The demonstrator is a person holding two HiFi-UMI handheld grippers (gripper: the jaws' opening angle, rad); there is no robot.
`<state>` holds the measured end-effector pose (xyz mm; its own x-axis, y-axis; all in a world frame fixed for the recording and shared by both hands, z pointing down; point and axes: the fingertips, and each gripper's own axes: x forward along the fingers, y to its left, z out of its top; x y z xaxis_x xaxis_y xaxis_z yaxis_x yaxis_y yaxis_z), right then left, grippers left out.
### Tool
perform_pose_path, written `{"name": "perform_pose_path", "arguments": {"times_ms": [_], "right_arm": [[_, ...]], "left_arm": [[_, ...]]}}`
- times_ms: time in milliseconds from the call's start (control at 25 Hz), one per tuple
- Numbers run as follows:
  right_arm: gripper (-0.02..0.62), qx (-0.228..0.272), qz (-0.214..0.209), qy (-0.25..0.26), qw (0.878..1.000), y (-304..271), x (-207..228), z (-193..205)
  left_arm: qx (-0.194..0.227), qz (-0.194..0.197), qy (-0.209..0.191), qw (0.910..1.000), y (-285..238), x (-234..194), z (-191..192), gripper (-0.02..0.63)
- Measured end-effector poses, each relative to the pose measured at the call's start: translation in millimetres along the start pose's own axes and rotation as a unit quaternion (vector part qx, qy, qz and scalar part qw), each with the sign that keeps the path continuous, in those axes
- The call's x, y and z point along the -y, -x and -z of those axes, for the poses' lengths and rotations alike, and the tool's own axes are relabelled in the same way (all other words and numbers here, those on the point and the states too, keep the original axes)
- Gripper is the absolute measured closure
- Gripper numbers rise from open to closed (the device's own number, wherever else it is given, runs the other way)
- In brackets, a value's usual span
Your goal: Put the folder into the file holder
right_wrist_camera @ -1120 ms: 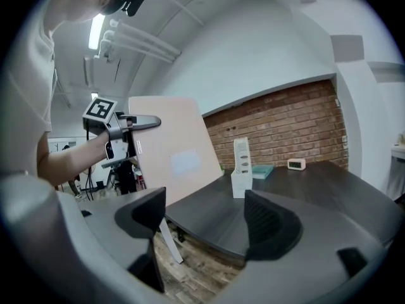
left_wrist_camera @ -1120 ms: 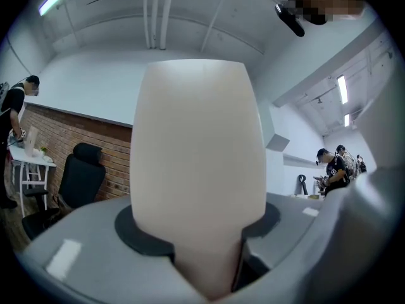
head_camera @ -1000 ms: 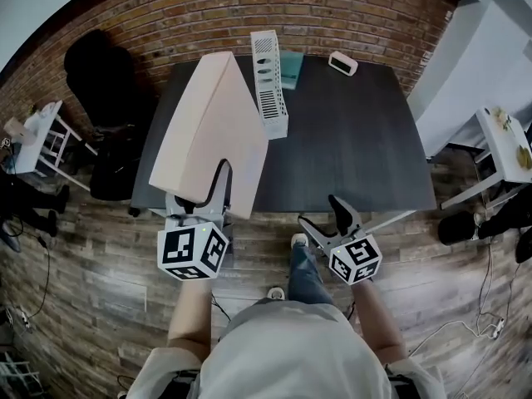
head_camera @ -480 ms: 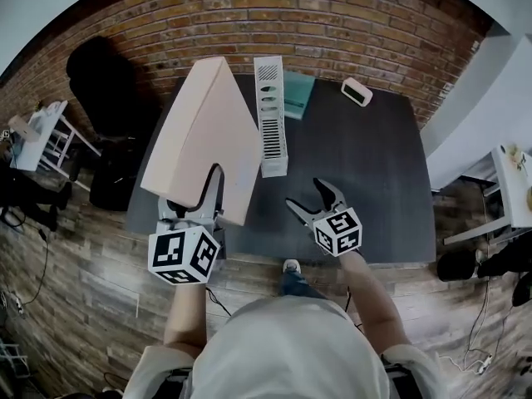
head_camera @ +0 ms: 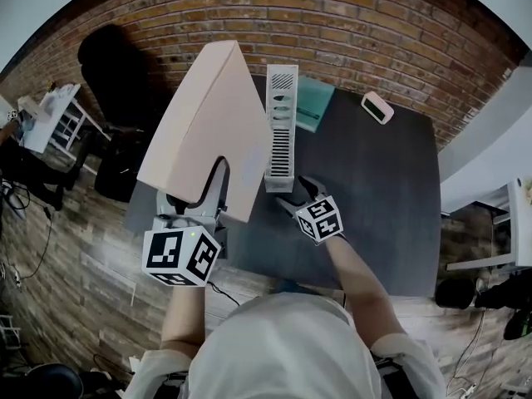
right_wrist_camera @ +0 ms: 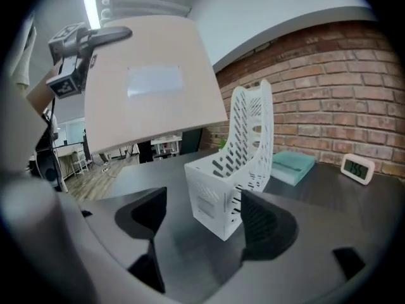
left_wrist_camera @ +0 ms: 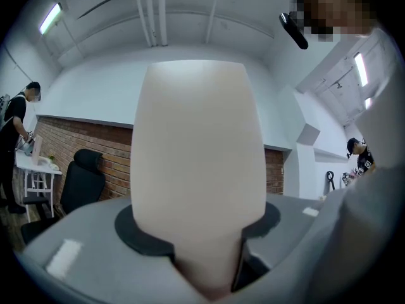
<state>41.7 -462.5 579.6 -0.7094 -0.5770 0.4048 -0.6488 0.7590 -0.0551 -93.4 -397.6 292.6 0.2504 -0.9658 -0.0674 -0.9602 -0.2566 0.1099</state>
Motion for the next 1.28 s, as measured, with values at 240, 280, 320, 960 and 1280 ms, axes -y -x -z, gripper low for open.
{"name": "perform_pose_path", "arguments": {"times_ms": [240, 280, 320, 960, 1280], "right_arm": [[0.236, -0.017, -0.021, 0.002, 1.000, -26, 0, 7], [0.240, -0.014, -0.023, 0.002, 1.000, -28, -1, 6], [0.244, -0.010, -0.025, 0.000, 1.000, -30, -4, 6], [0.255, -0.012, -0.086, 0.015, 0.996, -63, -39, -6], [0.255, -0.008, -0.059, -0.002, 0.998, -48, -20, 0]], "left_arm": [[0.001, -0.006, 0.001, 1.0000, -15, 4, -3, 0.330], [0.001, -0.006, -0.001, 1.0000, -16, 4, -3, 0.330], [0.002, -0.007, -0.003, 1.0000, -18, 4, -2, 0.330], [-0.003, -0.004, -0.038, 0.9993, -50, -10, 1, 0.330], [-0.015, 0.039, -0.038, 0.9984, -71, 3, 2, 0.330]]}}
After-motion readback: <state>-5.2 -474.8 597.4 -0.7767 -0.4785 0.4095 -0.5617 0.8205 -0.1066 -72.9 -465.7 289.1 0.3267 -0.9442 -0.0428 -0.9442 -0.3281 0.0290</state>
